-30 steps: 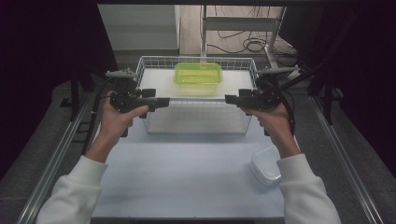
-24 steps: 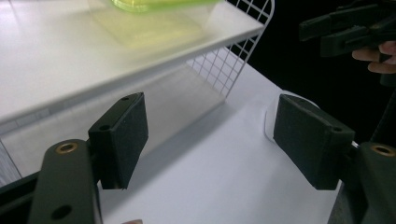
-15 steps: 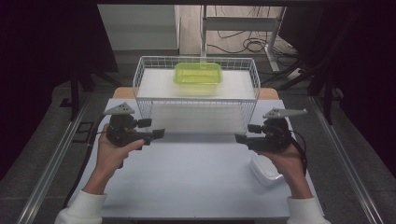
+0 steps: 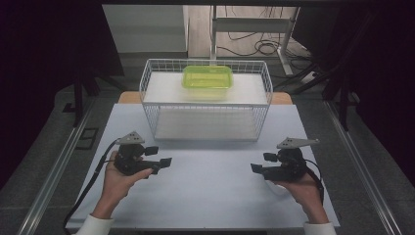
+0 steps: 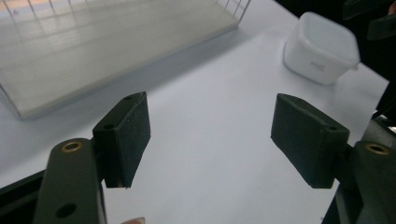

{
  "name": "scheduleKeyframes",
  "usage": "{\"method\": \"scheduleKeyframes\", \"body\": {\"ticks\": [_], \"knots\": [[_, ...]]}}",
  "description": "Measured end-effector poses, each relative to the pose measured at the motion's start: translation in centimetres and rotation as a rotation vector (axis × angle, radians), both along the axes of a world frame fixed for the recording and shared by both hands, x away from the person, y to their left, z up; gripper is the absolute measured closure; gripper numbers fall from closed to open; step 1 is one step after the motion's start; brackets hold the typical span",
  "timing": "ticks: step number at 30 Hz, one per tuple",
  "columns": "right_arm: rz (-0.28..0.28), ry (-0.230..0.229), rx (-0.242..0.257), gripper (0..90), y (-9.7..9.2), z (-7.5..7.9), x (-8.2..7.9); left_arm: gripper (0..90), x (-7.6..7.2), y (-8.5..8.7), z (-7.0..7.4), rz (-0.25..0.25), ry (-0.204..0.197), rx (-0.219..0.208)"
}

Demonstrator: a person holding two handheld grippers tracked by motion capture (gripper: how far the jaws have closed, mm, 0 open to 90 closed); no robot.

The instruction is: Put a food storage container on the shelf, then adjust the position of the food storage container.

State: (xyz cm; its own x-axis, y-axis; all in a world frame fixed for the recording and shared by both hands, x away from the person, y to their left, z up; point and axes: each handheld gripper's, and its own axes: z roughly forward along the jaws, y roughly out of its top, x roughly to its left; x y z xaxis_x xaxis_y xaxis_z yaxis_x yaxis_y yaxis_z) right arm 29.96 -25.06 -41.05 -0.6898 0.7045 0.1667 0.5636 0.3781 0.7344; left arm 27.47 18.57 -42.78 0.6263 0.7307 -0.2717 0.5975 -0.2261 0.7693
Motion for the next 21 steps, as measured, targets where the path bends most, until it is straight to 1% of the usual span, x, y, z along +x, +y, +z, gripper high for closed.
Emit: {"method": "scheduleKeyframes", "body": {"ticks": [3, 5, 8, 10, 13, 18, 21], "knots": [[-0.003, 0.013, -0.006, 32.1, 0.0, -0.7, 0.3, 28.1, 0.0, 0.0, -0.5, -0.001, 0.008, 0.013], [-0.005, 0.021, -0.011, 32.0, 0.0, -0.9, 0.4, 28.1, 0.0, 0.1, -0.7, 0.0, 0.012, 0.009], [-0.011, 0.022, -0.011, 32.1, 0.1, -1.0, 0.5, 28.3, 0.1, 0.4, -0.8, 0.005, 0.014, 0.0], [-0.015, 0.021, -0.009, 32.1, 0.0, -1.0, 0.6, 28.4, 0.1, 0.5, -0.8, 0.005, 0.013, 0.005], [-0.024, 0.017, -0.01, 32.1, -0.3, -1.0, 0.7, 28.4, 0.0, 0.6, -0.9, 0.009, 0.014, 0.001], [-0.062, 0.016, -0.015, 32.6, -1.1, -0.9, 0.9, 28.3, 0.1, 0.6, -1.0, 0.011, 0.017, 0.005], [-0.092, 0.019, -0.028, 33.4, -1.7, -1.0, 1.2, 28.3, 0.2, 0.5, -1.2, 0.007, 0.024, 0.01]]}}
